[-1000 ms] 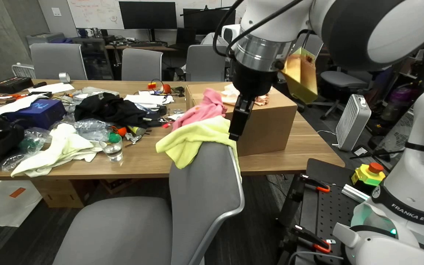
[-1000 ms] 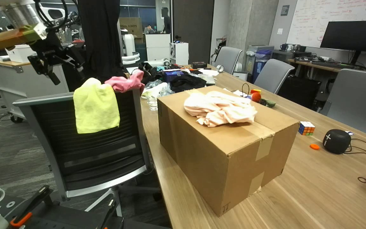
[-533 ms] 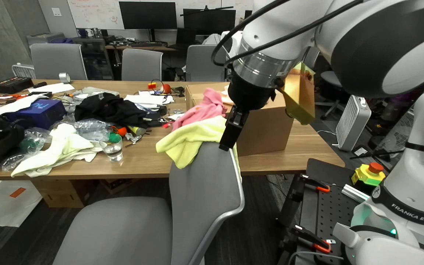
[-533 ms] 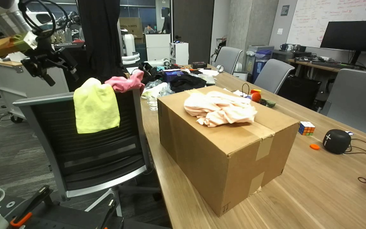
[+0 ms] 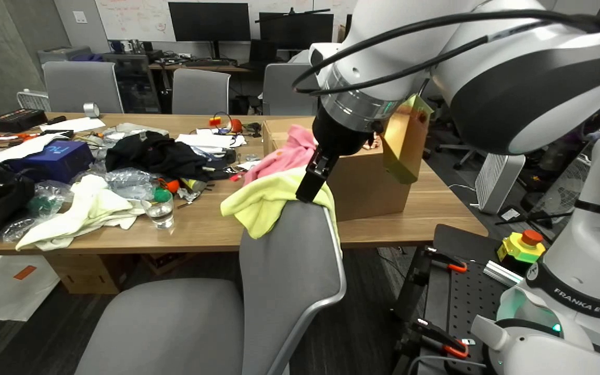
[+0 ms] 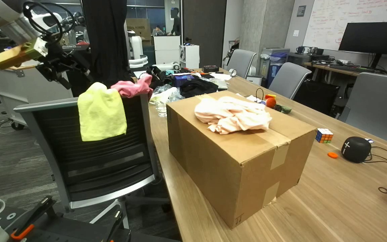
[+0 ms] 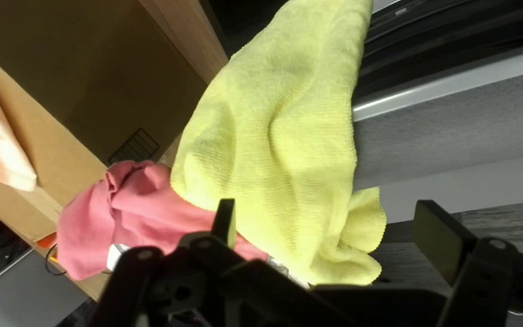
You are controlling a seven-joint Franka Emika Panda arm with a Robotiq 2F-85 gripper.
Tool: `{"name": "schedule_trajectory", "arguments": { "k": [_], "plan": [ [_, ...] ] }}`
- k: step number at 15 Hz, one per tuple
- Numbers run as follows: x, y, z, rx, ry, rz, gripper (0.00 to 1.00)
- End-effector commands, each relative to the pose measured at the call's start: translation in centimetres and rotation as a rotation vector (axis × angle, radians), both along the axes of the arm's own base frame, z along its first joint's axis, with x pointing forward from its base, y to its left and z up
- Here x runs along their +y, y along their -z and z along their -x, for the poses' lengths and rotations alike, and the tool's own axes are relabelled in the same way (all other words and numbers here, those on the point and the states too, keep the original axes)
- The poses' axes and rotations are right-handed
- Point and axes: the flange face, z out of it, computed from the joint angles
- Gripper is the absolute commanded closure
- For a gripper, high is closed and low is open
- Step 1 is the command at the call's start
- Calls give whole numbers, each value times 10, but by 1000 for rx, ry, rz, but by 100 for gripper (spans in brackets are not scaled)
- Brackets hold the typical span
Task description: Remove all the clothes from the chair and put them on top of the box
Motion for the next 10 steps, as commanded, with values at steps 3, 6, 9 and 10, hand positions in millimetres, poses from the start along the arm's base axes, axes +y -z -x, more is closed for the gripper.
{"name": "schedule_trajectory", "arguments": {
  "k": [3, 6, 9, 10],
  "plan": [
    [-1, 15, -13, -26, 39, 4, 0],
    [1, 21, -18, -35, 58, 6, 0],
    [2, 21, -23, -53, 83, -1, 0],
    [2, 21, -25, -59, 89, -2, 0]
  ]
}}
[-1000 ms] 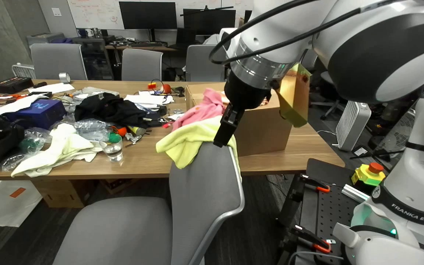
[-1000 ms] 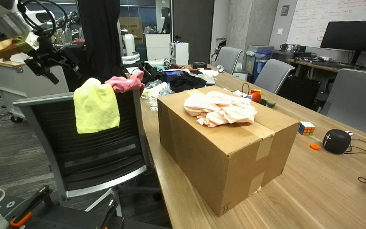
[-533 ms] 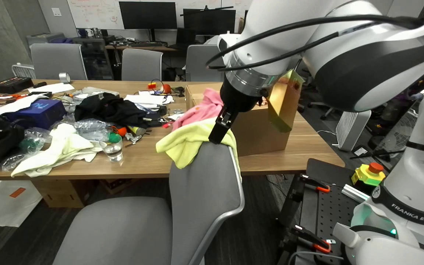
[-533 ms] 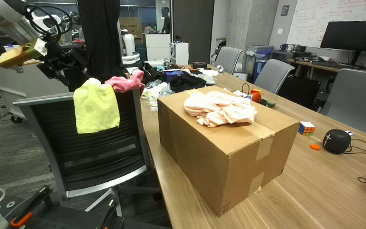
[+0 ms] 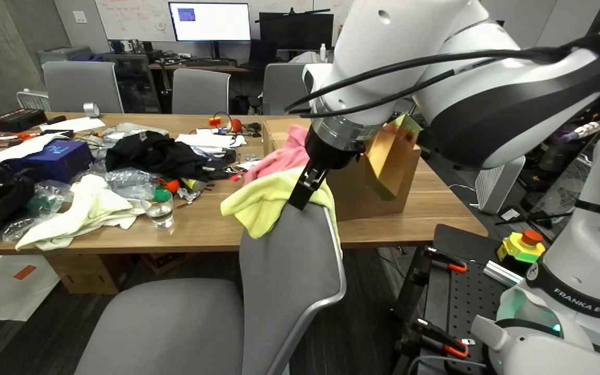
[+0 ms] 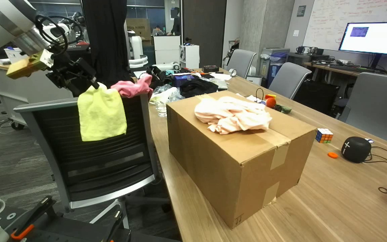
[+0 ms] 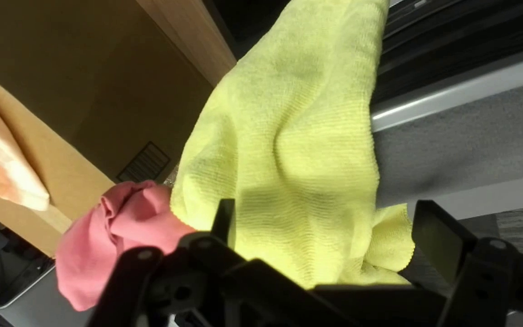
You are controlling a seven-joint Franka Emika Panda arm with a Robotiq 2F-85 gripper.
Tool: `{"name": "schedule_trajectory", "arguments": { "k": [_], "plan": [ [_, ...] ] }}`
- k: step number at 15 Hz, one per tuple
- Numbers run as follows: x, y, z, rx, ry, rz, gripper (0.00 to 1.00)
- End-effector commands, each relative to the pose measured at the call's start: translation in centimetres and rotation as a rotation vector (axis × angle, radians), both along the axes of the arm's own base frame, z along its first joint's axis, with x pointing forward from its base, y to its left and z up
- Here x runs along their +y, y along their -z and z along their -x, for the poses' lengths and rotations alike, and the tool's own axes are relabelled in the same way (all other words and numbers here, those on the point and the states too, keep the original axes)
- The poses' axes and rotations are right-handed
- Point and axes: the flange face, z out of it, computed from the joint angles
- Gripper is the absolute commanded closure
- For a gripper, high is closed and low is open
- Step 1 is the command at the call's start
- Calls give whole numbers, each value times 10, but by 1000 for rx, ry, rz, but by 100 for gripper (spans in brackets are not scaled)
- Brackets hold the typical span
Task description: Remove all the clothes from the chair and put them on top of the box
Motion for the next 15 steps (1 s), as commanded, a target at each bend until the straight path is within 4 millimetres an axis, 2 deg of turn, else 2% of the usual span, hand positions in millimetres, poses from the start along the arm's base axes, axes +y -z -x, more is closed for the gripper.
{"name": "schedule_trajectory", "arguments": {
  "k": [1, 7, 14, 15],
  "plan": [
    [4, -6, -13, -48, 22, -15, 0],
    [-2, -6, -24, -84, 46, 4, 0],
    [-17, 6, -36, -92, 73, 46, 0],
    [-19, 8, -37, -88, 74, 51, 13]
  ]
}}
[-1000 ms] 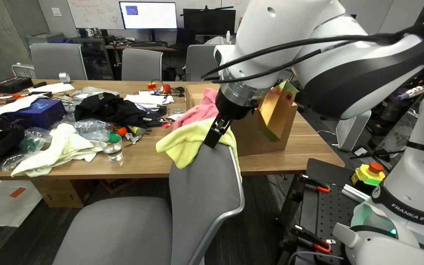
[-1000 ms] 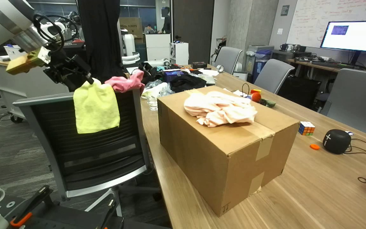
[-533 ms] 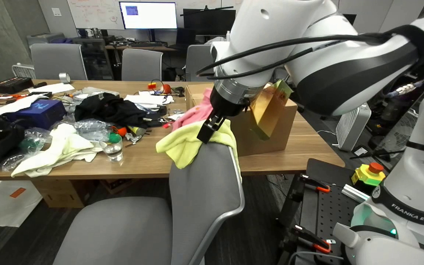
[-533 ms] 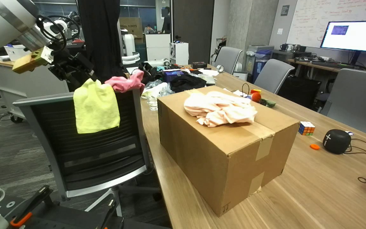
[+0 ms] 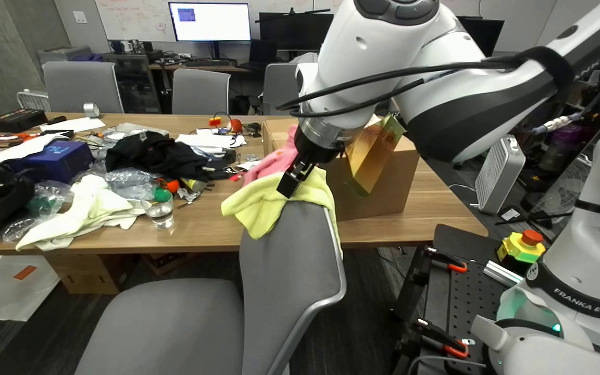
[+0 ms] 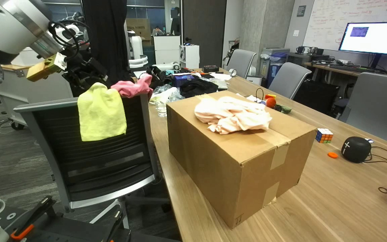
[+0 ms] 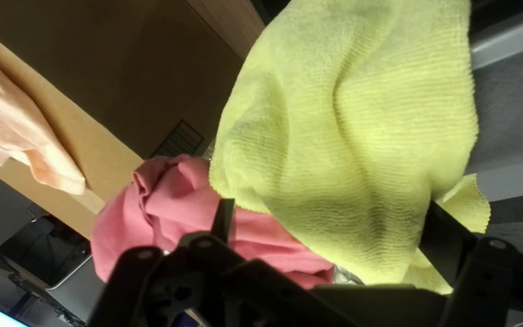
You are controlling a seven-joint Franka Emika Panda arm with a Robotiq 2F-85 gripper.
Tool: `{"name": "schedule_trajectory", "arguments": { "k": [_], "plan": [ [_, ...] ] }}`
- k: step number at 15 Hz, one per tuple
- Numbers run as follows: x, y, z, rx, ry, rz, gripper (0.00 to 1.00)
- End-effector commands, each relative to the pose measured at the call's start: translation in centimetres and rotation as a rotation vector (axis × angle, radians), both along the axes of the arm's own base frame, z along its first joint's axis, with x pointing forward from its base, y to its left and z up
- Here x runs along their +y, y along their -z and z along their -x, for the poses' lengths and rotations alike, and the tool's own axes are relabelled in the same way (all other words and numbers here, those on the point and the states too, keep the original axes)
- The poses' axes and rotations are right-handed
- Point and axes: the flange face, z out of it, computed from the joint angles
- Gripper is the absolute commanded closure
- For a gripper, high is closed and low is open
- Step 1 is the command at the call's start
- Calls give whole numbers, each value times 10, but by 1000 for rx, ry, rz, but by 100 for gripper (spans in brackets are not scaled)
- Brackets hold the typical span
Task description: Remove all the clothes from the chair and put them on top of the box
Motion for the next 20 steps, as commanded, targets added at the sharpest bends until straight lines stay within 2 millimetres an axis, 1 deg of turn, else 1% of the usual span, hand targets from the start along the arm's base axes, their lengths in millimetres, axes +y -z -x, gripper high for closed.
{"name": "schedule_trajectory", "arguments": {
  "k": [1, 3, 4, 10, 12, 13, 14, 15, 17, 19, 20],
  "plan": [
    [-3, 1, -11, -17, 14, 10, 26],
    [-4, 2, -13, -17, 18, 9, 42],
    [-4, 1, -14, -18, 18, 5, 51],
    [-1, -11, -17, -37, 15, -14, 96],
    [1, -20, -16, -50, 6, -24, 97],
    [3, -27, -15, -60, -2, -29, 94],
    [5, -33, -15, -67, -9, -35, 96],
    [8, -43, -13, -82, -20, -41, 94],
    [15, -69, -10, -108, -48, -55, 94],
    [23, -100, -6, -123, -83, -83, 94],
    [26, -121, -5, -135, -97, -93, 94]
  ]
}}
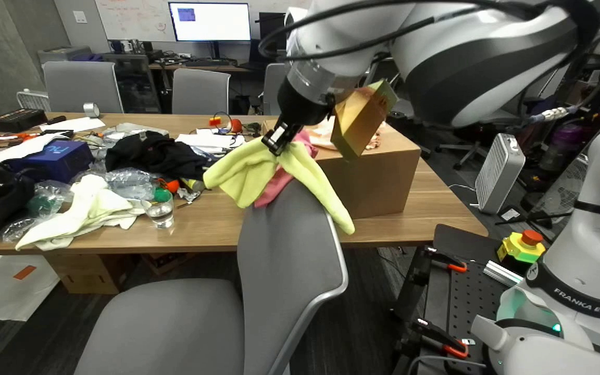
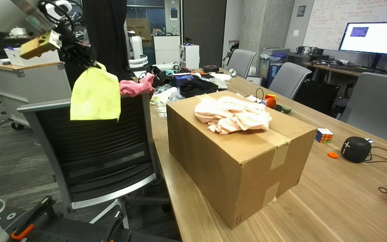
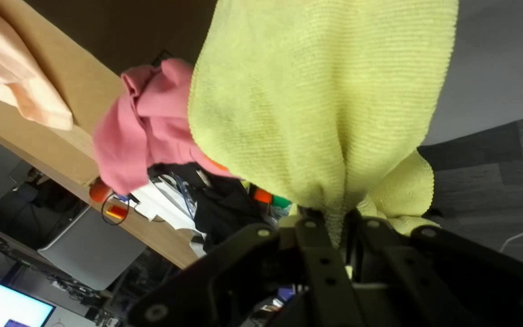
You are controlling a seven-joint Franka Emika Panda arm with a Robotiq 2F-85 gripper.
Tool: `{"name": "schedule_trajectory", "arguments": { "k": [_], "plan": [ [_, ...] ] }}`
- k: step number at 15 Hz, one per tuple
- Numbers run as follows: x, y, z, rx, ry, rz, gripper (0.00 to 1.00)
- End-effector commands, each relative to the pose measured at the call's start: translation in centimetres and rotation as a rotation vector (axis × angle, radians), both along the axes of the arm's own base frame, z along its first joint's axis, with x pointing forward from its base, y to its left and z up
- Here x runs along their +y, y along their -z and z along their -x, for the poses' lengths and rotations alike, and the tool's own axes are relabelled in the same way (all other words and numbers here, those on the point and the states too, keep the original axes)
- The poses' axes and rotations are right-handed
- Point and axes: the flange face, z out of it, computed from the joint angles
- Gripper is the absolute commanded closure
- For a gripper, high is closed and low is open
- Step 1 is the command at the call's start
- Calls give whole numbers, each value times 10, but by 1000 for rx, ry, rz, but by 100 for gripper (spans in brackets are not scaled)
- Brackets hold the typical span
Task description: Remove all the clothes from the chair and put them on top of the box
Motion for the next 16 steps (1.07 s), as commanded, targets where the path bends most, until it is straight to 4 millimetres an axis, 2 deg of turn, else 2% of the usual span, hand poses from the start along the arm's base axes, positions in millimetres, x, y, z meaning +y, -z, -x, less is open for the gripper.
{"name": "schedule_trajectory", "arguments": {
  "k": [1, 5, 7, 10, 12, 16],
  "plan": [
    [10, -74, 7, -47, -67, -44, 94],
    [5, -147, 2, -75, -64, -71, 94],
    [-6, -170, -4, -79, -39, -59, 93],
    [-35, -189, -20, -91, 42, -15, 93],
    [-64, -195, -32, -92, 114, 5, 93],
    [-136, -202, -56, -87, 277, 44, 92]
  ]
}}
